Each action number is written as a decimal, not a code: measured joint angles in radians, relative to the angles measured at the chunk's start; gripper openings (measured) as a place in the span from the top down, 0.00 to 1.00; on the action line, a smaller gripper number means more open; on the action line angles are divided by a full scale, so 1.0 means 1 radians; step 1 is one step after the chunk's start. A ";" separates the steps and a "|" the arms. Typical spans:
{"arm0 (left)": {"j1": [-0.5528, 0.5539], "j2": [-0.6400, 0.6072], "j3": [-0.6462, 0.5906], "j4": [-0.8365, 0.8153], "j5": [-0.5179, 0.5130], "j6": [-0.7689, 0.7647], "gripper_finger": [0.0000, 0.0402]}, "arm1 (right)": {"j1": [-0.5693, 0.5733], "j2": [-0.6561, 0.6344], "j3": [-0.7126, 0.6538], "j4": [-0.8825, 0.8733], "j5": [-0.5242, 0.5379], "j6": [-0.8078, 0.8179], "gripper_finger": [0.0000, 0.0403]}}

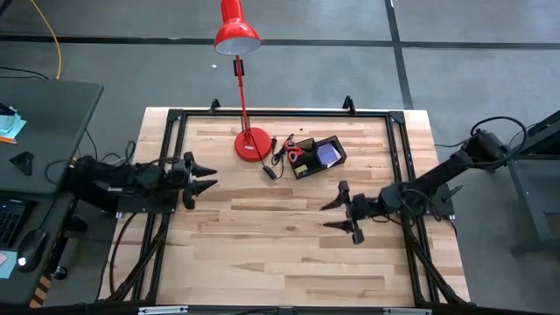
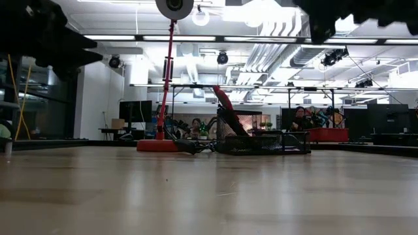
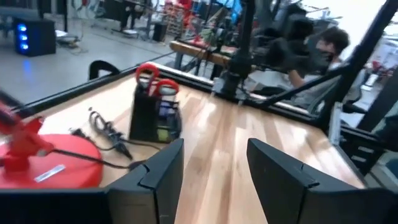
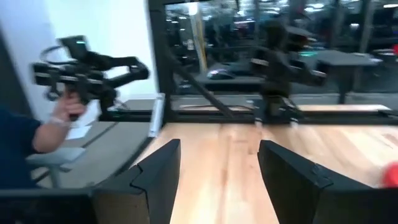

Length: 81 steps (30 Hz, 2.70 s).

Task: Pick and place office supplies into organizer
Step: Return to Home Position

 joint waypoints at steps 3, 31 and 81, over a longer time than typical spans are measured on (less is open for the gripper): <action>-0.071 0.004 0.003 -0.006 -0.073 0.000 0.58 | -0.044 -0.015 -0.060 0.065 -0.030 0.003 0.49; -0.342 -0.006 0.190 -0.299 -0.425 -0.069 0.58 | -0.501 -0.655 -0.337 -0.242 -0.382 -0.010 0.49; -0.342 -0.004 0.189 -0.331 -0.406 -0.105 0.58 | -0.529 -1.108 -0.338 -0.706 -0.396 0.210 0.49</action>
